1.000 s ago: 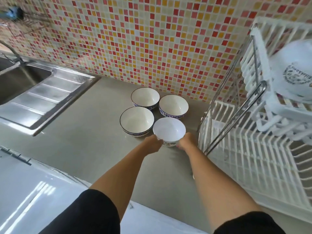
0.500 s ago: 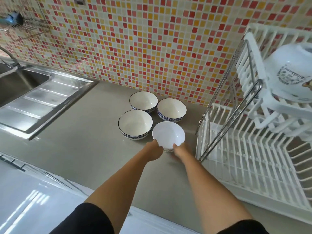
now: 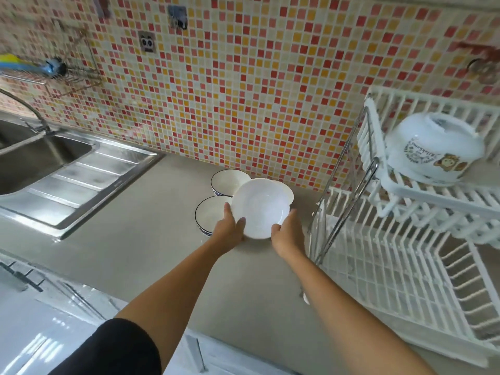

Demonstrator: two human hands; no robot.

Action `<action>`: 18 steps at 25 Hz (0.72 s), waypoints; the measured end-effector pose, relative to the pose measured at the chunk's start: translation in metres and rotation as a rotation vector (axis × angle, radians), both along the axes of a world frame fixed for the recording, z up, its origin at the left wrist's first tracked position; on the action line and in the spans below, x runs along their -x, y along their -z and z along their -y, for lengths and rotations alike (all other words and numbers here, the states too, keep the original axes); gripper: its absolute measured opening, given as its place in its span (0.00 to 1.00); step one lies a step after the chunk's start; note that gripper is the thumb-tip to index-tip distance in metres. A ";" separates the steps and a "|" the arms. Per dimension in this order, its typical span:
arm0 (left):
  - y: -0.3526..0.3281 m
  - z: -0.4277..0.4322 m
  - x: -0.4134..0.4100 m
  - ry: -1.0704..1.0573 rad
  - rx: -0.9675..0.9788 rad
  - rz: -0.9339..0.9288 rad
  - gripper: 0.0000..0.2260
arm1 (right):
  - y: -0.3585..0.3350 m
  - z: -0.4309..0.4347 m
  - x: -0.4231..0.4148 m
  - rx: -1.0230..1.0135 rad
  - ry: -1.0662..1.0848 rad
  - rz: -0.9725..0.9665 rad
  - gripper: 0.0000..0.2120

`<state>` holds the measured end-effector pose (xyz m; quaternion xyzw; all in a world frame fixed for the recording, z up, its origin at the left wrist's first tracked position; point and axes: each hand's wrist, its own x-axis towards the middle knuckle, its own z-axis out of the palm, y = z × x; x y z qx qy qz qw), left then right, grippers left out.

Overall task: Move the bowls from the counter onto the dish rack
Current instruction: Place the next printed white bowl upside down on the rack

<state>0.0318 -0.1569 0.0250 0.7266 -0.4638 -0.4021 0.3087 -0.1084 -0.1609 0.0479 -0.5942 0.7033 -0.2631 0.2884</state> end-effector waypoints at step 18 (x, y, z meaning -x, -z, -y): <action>-0.299 -0.034 0.065 0.441 0.836 -0.373 0.22 | -0.276 -0.068 0.135 0.858 -0.212 -0.675 0.39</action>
